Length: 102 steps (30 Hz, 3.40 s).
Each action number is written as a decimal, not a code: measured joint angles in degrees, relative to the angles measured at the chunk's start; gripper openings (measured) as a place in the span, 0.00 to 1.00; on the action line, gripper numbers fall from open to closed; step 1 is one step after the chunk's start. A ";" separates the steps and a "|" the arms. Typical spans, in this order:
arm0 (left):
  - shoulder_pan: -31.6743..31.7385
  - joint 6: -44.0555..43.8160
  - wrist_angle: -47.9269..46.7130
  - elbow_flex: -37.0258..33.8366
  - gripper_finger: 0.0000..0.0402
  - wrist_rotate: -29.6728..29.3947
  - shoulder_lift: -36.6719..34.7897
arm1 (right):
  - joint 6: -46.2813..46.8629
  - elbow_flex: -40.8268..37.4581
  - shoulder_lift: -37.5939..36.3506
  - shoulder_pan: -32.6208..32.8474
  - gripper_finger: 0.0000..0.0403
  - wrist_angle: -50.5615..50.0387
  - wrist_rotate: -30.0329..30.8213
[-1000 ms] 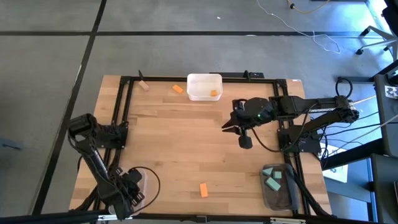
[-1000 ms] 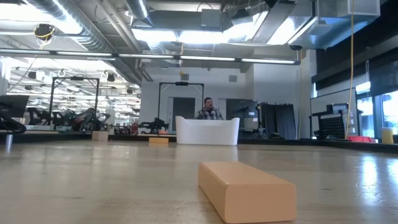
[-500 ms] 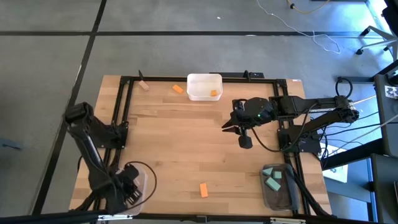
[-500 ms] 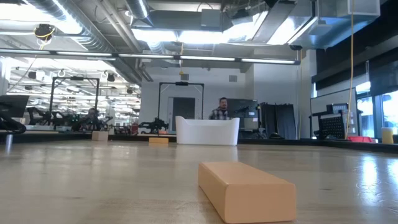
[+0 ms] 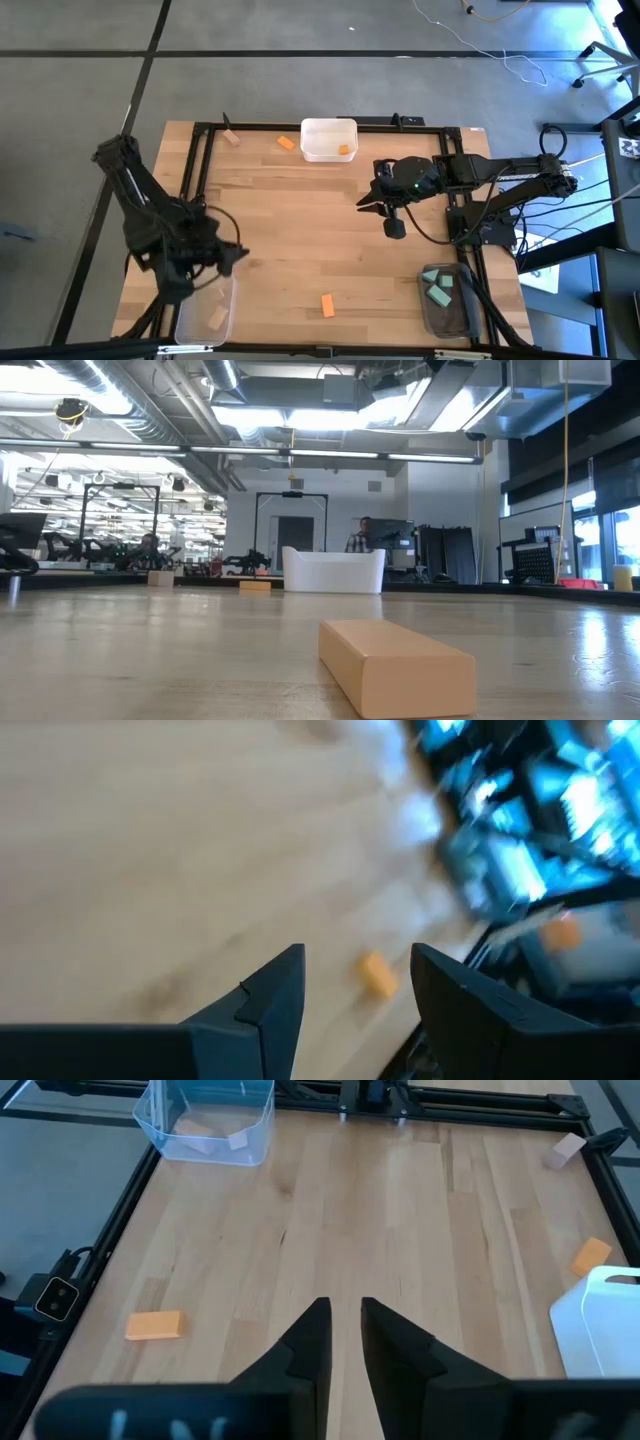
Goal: Sort & place blocks by color
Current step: Put the white block into the transparent bin
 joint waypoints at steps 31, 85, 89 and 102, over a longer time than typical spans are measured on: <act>73.69 47.41 -7.10 0.00 0.42 20.92 -17.74 | -0.20 -0.01 0.00 0.00 0.15 3.09 1.93; 117.24 70.52 8.17 0.02 0.42 50.30 14.09 | -8.50 9.37 14.23 -22.45 0.15 9.70 -5.22; 117.21 68.58 8.18 0.02 0.42 48.19 14.46 | -9.18 10.13 16.38 -22.46 0.15 9.65 -7.35; 117.70 67.94 7.94 0.02 0.42 46.21 15.01 | -10.93 10.15 16.94 -22.45 0.15 8.13 -7.67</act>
